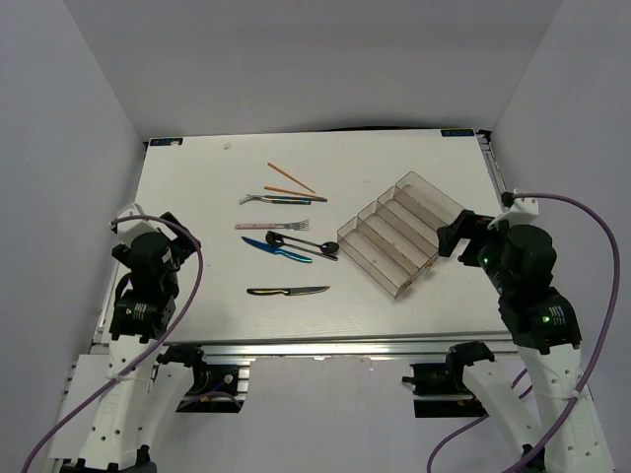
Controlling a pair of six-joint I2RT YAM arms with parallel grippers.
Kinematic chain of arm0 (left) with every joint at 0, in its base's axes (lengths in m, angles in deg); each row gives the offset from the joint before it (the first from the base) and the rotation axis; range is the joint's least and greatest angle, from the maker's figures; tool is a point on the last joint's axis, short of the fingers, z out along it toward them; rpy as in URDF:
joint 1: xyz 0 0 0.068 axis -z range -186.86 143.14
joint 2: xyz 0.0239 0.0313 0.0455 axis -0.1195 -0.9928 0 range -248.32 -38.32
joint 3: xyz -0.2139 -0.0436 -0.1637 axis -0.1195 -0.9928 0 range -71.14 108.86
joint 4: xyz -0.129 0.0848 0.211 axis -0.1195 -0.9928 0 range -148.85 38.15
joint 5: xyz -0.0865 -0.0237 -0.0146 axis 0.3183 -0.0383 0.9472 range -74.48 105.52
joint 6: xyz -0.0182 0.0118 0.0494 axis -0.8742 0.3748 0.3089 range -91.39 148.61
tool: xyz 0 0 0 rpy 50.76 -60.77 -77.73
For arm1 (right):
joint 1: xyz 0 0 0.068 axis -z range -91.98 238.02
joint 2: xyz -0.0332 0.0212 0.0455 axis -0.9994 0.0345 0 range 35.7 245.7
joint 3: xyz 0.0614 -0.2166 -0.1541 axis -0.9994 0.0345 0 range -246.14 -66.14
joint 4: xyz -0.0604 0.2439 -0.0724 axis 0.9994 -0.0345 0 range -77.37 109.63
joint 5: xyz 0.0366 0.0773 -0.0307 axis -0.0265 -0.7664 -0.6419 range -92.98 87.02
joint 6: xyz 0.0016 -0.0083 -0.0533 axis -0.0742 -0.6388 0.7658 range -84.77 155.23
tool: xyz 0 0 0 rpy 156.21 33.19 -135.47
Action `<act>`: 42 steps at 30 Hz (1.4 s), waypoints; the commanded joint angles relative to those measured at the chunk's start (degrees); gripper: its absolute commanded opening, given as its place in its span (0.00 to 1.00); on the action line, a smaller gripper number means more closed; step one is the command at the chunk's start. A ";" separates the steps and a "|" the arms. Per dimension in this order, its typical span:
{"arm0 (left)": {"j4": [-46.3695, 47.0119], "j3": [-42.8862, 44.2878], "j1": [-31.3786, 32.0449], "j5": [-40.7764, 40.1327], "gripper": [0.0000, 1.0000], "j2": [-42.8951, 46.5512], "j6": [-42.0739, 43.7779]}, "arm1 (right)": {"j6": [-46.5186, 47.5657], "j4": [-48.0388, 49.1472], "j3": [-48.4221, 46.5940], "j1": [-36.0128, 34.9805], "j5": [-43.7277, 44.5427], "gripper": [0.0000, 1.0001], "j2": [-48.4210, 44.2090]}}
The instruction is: Sort the eating utensils into containers
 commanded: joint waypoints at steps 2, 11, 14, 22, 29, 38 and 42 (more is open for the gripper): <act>-1.35 1.62 0.20 -4.52 0.98 0.49 -1.65 | -0.49 -0.12 -0.62 0.25 3.08 0.89 0.32; -5.47 1.62 0.11 -11.28 0.98 -1.00 -8.58 | -0.58 0.93 0.97 0.17 1.06 0.89 -2.31; -8.28 3.20 0.20 -3.07 0.98 -10.61 -16.98 | -1.63 -2.73 -0.34 0.25 4.02 0.89 1.62; -19.96 17.34 37.81 -13.42 0.97 -47.03 -64.88 | -0.93 -3.56 1.84 0.25 3.26 0.89 5.77; -20.33 17.01 38.52 -6.37 0.87 -55.67 -74.06 | -1.11 -2.41 2.90 0.25 -0.26 0.89 5.68; -21.30 15.60 38.52 -2.51 0.81 -56.99 -79.34 | -0.76 -1.18 4.04 0.25 -2.72 0.89 6.04; -22.61 15.42 38.61 -0.84 0.80 -58.92 -79.78 | -0.67 -1.00 4.22 0.25 -3.16 0.89 5.33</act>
